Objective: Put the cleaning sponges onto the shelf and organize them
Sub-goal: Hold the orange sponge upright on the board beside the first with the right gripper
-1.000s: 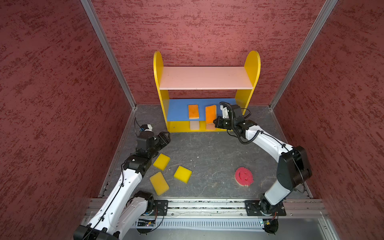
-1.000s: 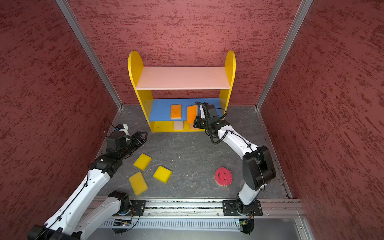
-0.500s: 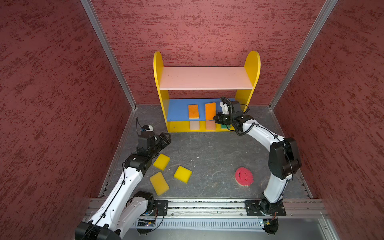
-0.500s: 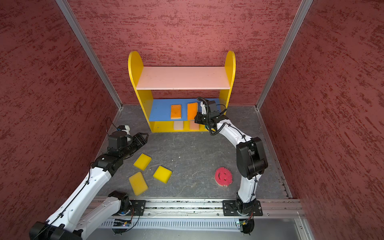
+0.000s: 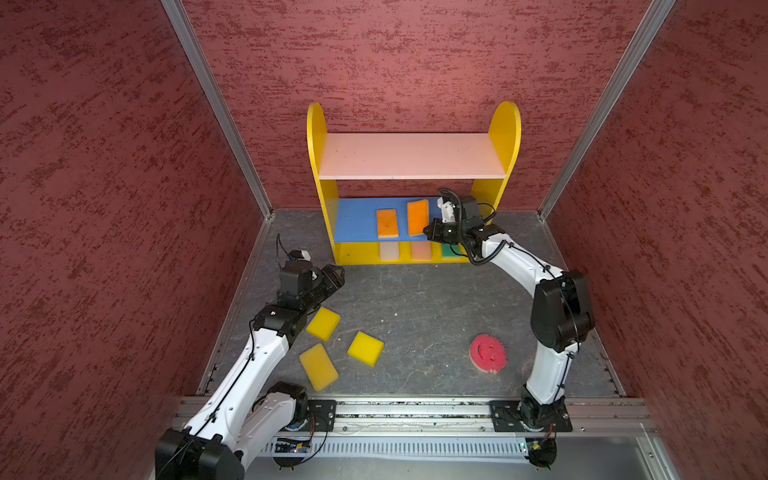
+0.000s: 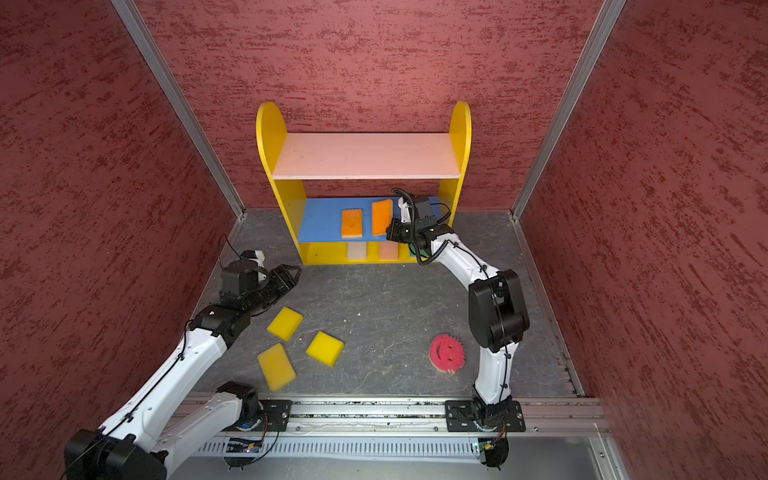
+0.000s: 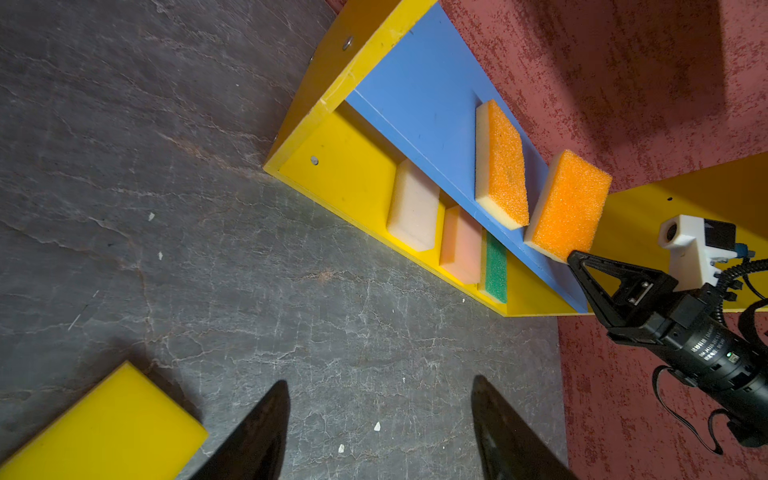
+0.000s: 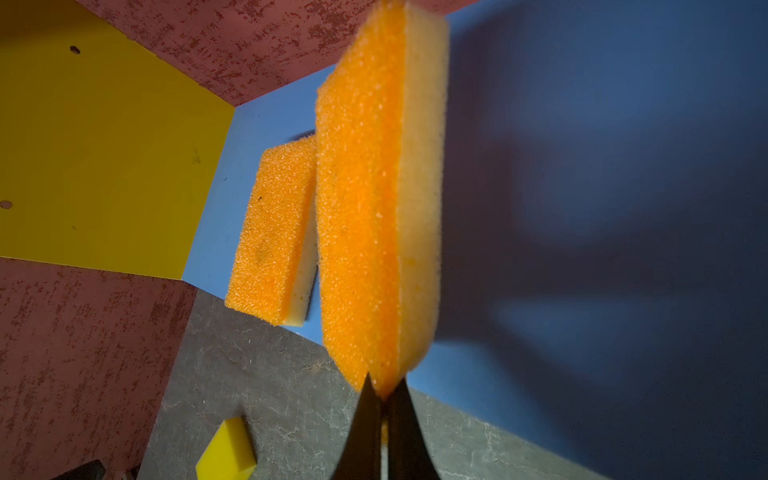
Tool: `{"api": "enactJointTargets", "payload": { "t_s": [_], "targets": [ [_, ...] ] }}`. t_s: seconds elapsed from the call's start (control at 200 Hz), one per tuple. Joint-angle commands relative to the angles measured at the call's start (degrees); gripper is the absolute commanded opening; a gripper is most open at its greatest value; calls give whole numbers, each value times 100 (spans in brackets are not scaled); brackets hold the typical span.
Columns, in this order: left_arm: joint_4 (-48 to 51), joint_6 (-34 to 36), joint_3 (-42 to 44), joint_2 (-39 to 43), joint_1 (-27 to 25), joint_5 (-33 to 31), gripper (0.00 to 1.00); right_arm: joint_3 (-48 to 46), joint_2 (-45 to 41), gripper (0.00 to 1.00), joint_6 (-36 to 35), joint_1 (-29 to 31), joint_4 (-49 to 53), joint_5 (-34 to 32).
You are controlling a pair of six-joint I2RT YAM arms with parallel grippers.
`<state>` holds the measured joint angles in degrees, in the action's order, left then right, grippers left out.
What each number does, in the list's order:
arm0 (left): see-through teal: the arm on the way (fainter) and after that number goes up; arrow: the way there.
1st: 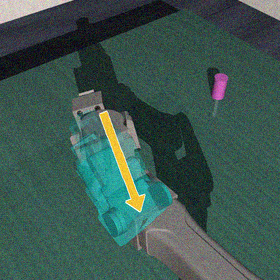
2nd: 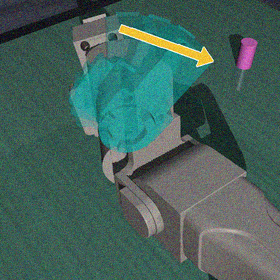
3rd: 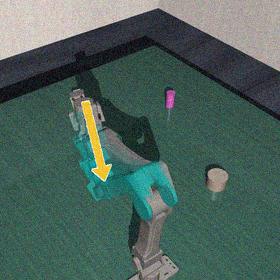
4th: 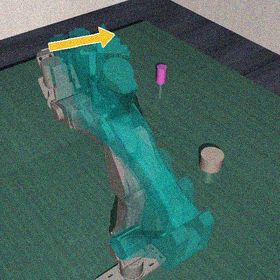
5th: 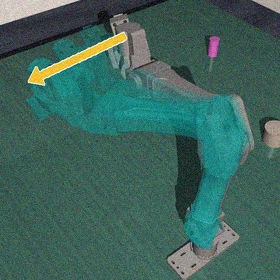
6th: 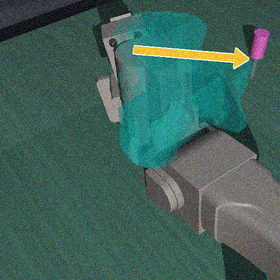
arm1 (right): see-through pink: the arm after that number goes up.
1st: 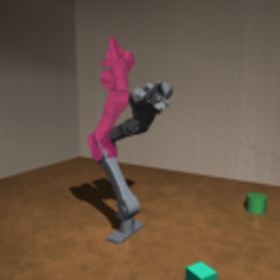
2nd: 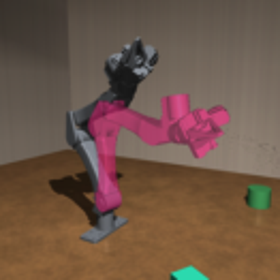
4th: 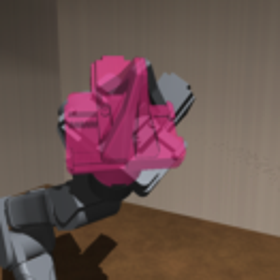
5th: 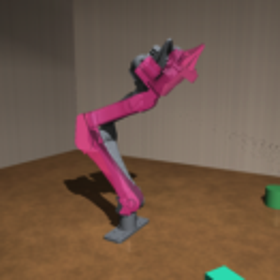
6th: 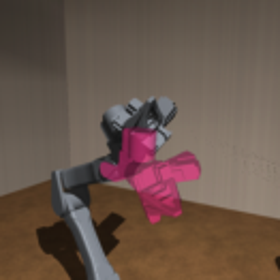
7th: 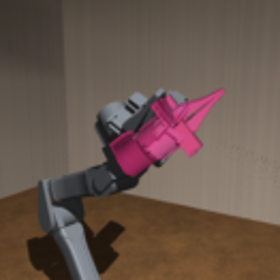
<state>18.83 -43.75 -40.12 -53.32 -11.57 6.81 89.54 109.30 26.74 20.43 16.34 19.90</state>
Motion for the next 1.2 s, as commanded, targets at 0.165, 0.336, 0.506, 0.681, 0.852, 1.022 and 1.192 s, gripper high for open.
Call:
{"api": "enactJointTargets", "payload": {
  "t_s": [0.165,0.336,0.506,0.681,0.852,1.022,1.192],
  "targets": [
    [-134,-18,57,-5,24,64,69,144,158,12,30,-49,142,-43],
    [-110,-20,66,19,22,59,69,146,167,21,42,-69,152,-164],
    [-99,-29,100,64,17,49,70,195,176,30,16,-126,193,-264],
    [-86,-51,82,53,8,49,70,248,118,36,-81,-162,283,-433],
    [-125,-80,87,28,-11,49,70,327,149,39,-94,-188,270,-479],
    [-121,-106,105,19,-47,14,70,445,285,37,-55,-192,164,-332],
    [-124,-103,102,14,-49,-12,70,572,449,27,-38,-191,159,-329]
  ]
}}
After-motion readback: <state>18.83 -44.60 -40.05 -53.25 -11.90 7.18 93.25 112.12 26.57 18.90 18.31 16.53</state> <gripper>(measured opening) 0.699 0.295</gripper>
